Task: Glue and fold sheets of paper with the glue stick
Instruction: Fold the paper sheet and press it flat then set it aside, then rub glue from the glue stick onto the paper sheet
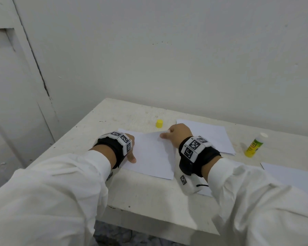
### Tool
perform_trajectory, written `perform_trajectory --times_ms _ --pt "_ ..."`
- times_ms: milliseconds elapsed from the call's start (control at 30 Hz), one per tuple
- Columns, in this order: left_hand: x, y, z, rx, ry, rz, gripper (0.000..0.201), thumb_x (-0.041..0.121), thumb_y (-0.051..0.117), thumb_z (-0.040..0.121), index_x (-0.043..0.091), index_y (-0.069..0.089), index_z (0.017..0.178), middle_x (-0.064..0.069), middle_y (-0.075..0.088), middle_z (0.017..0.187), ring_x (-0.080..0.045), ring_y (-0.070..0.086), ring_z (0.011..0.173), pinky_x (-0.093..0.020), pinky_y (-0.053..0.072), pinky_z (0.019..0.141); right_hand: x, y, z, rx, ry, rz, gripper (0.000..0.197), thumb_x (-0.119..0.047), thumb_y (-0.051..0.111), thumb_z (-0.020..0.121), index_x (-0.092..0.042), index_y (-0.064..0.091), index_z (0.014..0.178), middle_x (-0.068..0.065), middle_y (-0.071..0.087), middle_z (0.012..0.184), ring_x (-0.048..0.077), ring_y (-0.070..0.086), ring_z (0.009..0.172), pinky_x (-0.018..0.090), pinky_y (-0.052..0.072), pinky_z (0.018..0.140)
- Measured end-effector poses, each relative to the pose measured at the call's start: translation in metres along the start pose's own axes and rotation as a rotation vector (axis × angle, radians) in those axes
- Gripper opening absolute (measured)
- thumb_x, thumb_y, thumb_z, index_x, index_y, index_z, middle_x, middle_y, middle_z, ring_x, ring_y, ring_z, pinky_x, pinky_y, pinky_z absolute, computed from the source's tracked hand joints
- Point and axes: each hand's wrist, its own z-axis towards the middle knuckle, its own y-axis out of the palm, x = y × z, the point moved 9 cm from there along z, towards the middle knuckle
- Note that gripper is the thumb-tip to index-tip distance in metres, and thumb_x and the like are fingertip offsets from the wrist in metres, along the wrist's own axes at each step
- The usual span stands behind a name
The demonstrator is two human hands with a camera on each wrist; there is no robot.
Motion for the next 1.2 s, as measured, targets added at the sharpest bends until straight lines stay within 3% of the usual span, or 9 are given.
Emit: perform_trajectory --times_ms 167,300,433,600,800,900,1000,1067,1200 --pt "0.001 0.000 -0.002 -0.009 -0.009 0.016 0.078 0.053 0.077 0.070 0.009 0.051 0.129 -0.007 0.059 0.127 -0.026 0.058 0.112 -0.033 0.044 0.088 0.024 0.012 -0.008 -0.111 0.162 0.110 0.029 -0.031 0.073 0.081 -0.016 0.053 0.065 0.002 0.060 0.072 0.017 0.057 0.063 0.027 0.052 0.065" --pt "0.001 -0.001 -0.004 -0.011 -0.019 0.016 0.079 0.054 0.078 0.068 0.009 0.051 0.128 -0.006 0.059 0.127 -0.023 0.056 0.101 -0.033 0.044 0.087 0.024 0.010 -0.015 -0.071 0.165 0.040 0.041 -0.029 0.061 0.090 -0.010 0.047 0.057 0.007 0.060 0.067 0.021 0.055 0.064 0.024 0.044 0.059" --pt "0.001 -0.001 -0.003 -0.012 -0.018 0.026 0.073 0.055 0.077 0.068 0.010 0.053 0.119 -0.006 0.059 0.127 -0.023 0.057 0.101 -0.031 0.043 0.085 0.036 0.022 -0.026 -0.148 0.293 0.408 0.028 -0.027 0.062 0.090 0.000 0.058 0.090 0.014 0.062 0.084 0.028 0.062 0.070 0.033 0.054 0.061" --pt "0.002 -0.004 -0.005 0.014 -0.011 0.017 0.076 0.053 0.076 0.072 0.010 0.050 0.130 -0.006 0.056 0.131 -0.024 0.056 0.113 -0.032 0.044 0.093 0.051 0.044 -0.046 -0.332 0.413 0.405 0.017 -0.007 0.078 0.075 0.002 0.064 0.079 0.012 0.059 0.055 0.026 0.055 0.054 0.041 0.054 0.076" --pt "0.000 -0.002 -0.013 0.041 -0.007 -0.039 0.079 0.050 0.071 0.078 0.012 0.040 0.140 -0.005 0.046 0.140 -0.025 0.047 0.126 -0.033 0.038 0.099 0.034 0.049 -0.056 -0.336 0.286 0.331 0.018 -0.009 0.066 0.084 0.002 0.063 0.097 0.018 0.066 0.091 0.032 0.064 0.082 0.044 0.054 0.089" --pt "-0.003 0.001 -0.014 0.077 -0.017 -0.089 0.085 0.049 0.074 0.076 0.014 0.033 0.142 -0.005 0.045 0.141 -0.025 0.048 0.125 -0.036 0.040 0.102 0.013 0.048 -0.063 -0.312 0.099 0.157 0.017 -0.013 0.058 0.087 -0.012 0.047 0.074 0.007 0.054 0.079 0.023 0.056 0.077 0.026 0.048 0.067" --pt "-0.010 -0.002 -0.016 0.157 -0.069 -0.178 0.100 0.048 0.083 0.064 0.012 0.029 0.140 -0.008 0.046 0.135 -0.030 0.052 0.119 -0.043 0.043 0.099 0.002 0.054 -0.067 -0.322 -0.005 0.037 0.028 -0.013 0.064 0.084 -0.012 0.048 0.108 0.005 0.055 0.099 0.024 0.055 0.091 0.028 0.046 0.072" --pt "-0.013 -0.007 -0.019 0.235 -0.075 -0.240 0.115 0.044 0.088 0.057 0.013 0.020 0.144 -0.010 0.031 0.145 -0.031 0.041 0.129 -0.046 0.037 0.106 -0.001 0.053 -0.066 -0.324 -0.024 -0.062 0.044 -0.012 0.065 0.085 -0.007 0.048 0.125 0.010 0.058 0.119 0.026 0.056 0.105 0.028 0.043 0.079" --pt "-0.005 -0.032 -0.029 0.365 0.057 -0.165 0.124 0.042 0.087 0.058 0.030 0.006 0.151 0.000 -0.010 0.159 -0.022 -0.001 0.147 -0.048 0.013 0.114 -0.002 0.050 -0.064 -0.293 -0.055 -0.113 0.033 -0.009 0.059 0.087 0.000 0.059 0.119 0.014 0.060 0.121 0.026 0.057 0.104 0.026 0.042 0.078"
